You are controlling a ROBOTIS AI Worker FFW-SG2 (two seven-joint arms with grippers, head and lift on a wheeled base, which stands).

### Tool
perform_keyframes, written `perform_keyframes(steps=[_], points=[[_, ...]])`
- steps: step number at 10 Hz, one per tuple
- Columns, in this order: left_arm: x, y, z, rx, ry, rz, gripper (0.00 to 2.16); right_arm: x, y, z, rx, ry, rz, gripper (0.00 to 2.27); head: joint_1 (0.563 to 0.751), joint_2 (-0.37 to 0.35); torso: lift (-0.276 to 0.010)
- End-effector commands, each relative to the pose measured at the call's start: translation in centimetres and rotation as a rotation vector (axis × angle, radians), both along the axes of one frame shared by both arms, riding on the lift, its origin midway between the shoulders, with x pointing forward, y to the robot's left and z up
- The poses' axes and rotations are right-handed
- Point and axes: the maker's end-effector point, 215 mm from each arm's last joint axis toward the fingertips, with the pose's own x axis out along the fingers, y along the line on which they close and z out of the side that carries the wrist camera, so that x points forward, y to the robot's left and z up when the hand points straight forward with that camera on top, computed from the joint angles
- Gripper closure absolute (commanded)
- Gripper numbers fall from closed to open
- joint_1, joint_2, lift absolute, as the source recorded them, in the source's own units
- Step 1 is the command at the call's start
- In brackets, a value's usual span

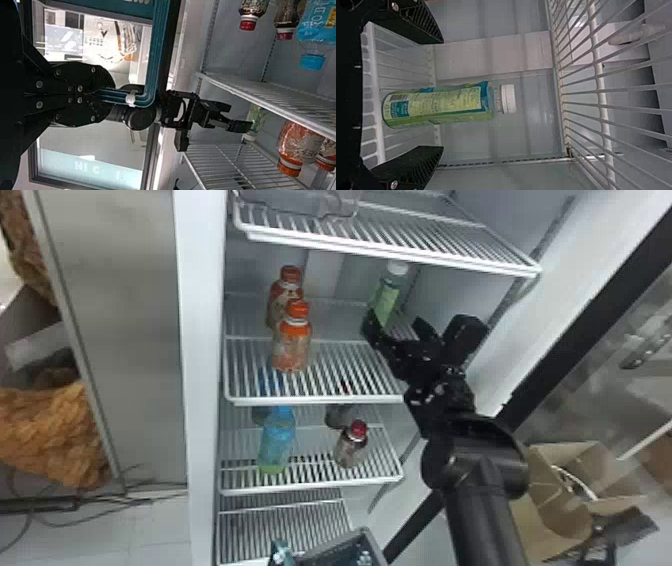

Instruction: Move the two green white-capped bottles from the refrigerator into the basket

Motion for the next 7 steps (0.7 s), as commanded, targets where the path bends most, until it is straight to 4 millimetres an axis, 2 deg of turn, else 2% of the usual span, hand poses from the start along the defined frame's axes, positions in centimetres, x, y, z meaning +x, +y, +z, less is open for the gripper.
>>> perform_keyframes(steps=[1, 7], points=[[0.0, 0.0, 0.0, 0.0, 0.0, -0.001, 1.21, 0.7, 0.0, -0.1, -0.006, 0.007, -0.005, 0.09, 0.695, -0.35, -0.004], [0.0, -0.1, 0.1, -0.003, 0.0, 0.0, 1.22, 4.3, -0.6, 0.0, -0.005, 0.029, -0.041, 0.09, 0.695, -0.35, -0.004]])
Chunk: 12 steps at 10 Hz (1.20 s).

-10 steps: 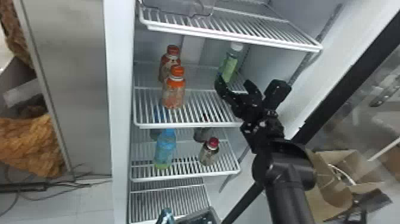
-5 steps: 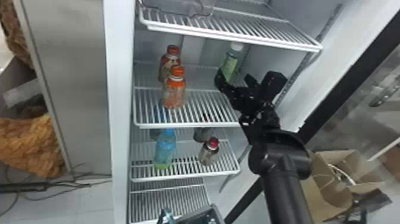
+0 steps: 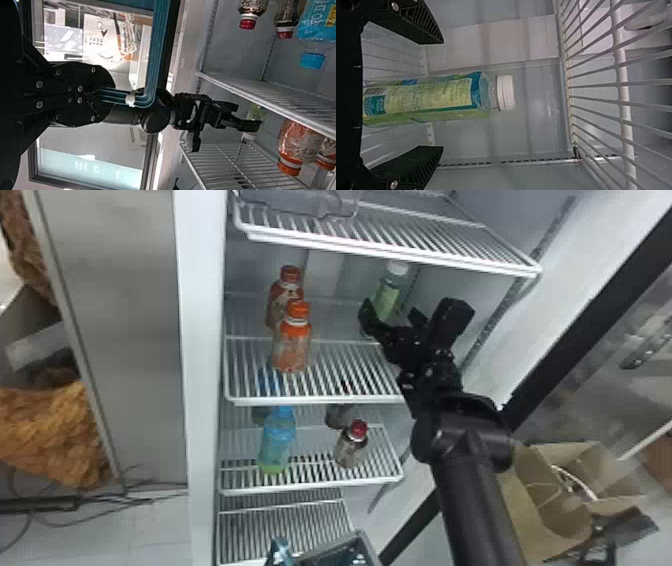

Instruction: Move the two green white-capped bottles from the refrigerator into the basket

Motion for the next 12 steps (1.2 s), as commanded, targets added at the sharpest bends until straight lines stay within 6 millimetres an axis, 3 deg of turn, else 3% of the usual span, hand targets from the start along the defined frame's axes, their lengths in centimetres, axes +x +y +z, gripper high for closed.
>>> perform_keyframes(steps=[1, 3, 7, 8, 10, 12], points=[[-0.1, -0.1, 0.0, 0.001, -0.001, -0.002, 1.21, 1.0, -0.5, 0.0, -0.008, 0.005, -0.009, 0.09, 0.695, -0.35, -0.004], [-0.1, -0.1, 0.0, 0.0, 0.0, -0.004, 1.22, 2.0, -0.8, 0.6, -0.024, 0.003, -0.018, 0.09, 0.695, -0.35, -0.004], [-0.1, -0.3, 0.1, 0.001, -0.006, -0.006, 1.21, 3.0, -1.5, -0.1, -0.017, 0.028, -0.035, 0.11, 0.695, -0.35, -0.004], [-0.1, -0.2, 0.1, 0.001, -0.005, -0.006, 1.22, 3.2, -1.4, -0.2, -0.015, 0.033, -0.034, 0.2, 0.695, -0.35, -0.004], [0.0, -0.2, 0.1, -0.001, -0.004, -0.005, 1.21, 3.4, -1.3, -1.2, 0.003, 0.067, -0.029, 0.8, 0.695, -0.35, -0.004], [0.0, -0.1, 0.1, 0.0, -0.004, -0.003, 1.22, 3.7, -0.6, -1.3, 0.002, 0.083, -0.015, 0.92, 0.695, -0.35, -0.004]])
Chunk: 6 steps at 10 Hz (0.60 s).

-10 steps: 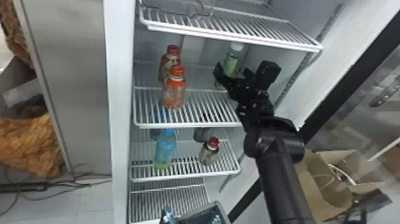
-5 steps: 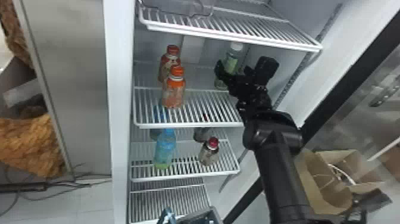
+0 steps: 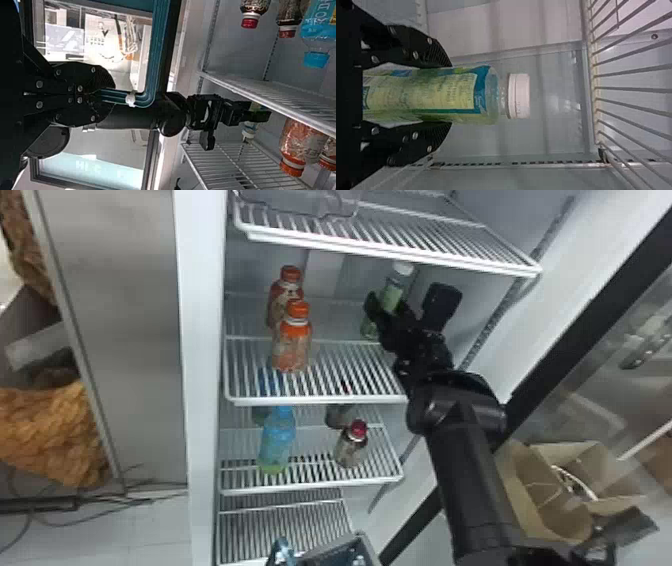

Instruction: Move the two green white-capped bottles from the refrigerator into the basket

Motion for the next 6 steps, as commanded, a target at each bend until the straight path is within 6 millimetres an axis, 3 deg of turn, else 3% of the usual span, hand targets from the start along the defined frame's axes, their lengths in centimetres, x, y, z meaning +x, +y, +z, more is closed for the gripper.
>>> perform_keyframes(steps=[1, 6], points=[[0.04, 0.03, 0.0, 0.0, 0.0, 0.001, 1.21, -0.04, 0.3, 0.15, -0.003, -0.002, 0.006, 1.04, 0.695, -0.35, -0.004], [-0.03, 0.08, -0.02, -0.001, 0.002, -0.001, 1.21, -0.38, 0.64, 1.04, -0.022, -0.039, 0.013, 1.05, 0.695, -0.35, -0.004]])
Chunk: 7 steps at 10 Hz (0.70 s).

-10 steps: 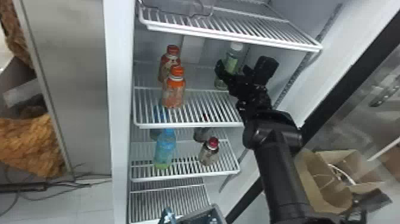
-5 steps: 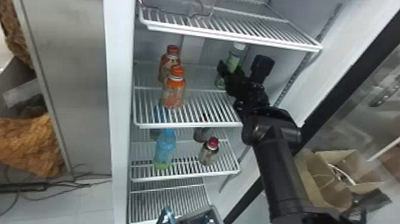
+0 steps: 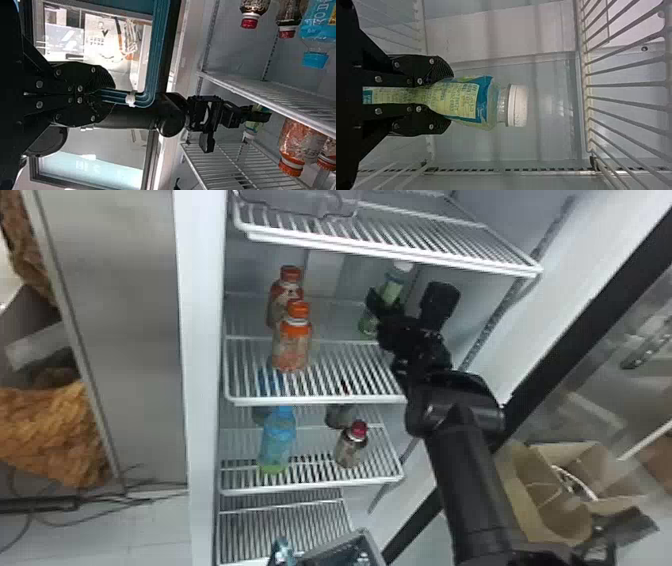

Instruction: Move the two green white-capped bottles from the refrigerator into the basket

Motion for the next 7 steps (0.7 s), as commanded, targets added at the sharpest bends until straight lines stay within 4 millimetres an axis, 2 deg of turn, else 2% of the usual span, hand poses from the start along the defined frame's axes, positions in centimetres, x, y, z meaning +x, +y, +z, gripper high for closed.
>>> perform_keyframes(steps=[1, 2, 4, 6, 7], points=[[0.0, 0.0, 0.0, 0.0, 0.0, 0.0, 1.21, -0.7, 0.1, 0.1, -0.007, -0.014, 0.002, 1.05, 0.695, -0.35, -0.004], [0.1, 0.1, 0.0, -0.002, 0.004, 0.006, 1.22, -1.4, 0.6, -0.1, -0.018, -0.019, 0.009, 1.05, 0.695, -0.35, -0.004], [0.1, 0.2, -0.1, -0.001, 0.005, 0.008, 1.21, -2.2, 0.9, -1.7, -0.024, 0.007, 0.014, 1.05, 0.695, -0.35, -0.004], [0.1, 0.2, -0.1, -0.002, 0.008, 0.01, 1.21, -3.9, 1.6, -0.6, -0.066, -0.007, 0.027, 1.05, 0.695, -0.35, -0.004], [0.0, 0.3, -0.2, 0.0, 0.009, 0.011, 1.22, -4.4, 1.6, -1.0, -0.086, 0.009, 0.025, 1.05, 0.695, -0.35, -0.004]])
